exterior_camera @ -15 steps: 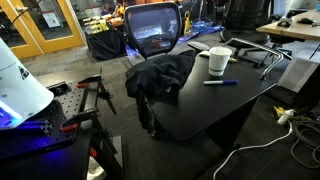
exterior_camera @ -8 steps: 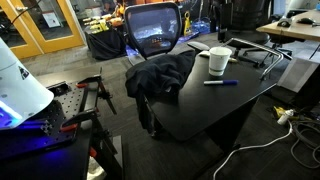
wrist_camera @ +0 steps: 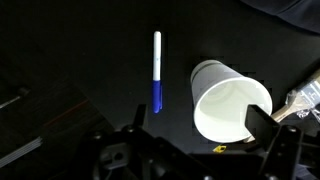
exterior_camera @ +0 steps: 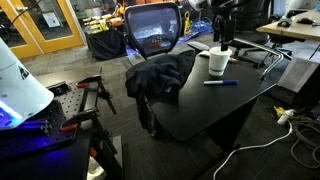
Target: Place the cup on the opposite side of the marker
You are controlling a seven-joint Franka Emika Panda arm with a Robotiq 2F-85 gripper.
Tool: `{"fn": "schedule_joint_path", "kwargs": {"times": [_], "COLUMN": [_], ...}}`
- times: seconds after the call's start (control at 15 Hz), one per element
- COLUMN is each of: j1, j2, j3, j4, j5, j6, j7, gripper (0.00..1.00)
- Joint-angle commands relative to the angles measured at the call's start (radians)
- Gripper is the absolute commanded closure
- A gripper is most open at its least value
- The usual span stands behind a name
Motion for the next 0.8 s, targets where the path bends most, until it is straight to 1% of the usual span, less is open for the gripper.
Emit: {"fn": "schedule_joint_path", "kwargs": {"times": [0.0,0.73], "j1": [0.007,0.007], "j2": [0.059,0.152], "j3": [-0.007,-0.012], "j4": [0.072,0.148], "j5": [0.034,0.049], "j6": [-0.023,-0.039], "j7": [-0.015,-0.01], "gripper": [0.0,0.0]}}
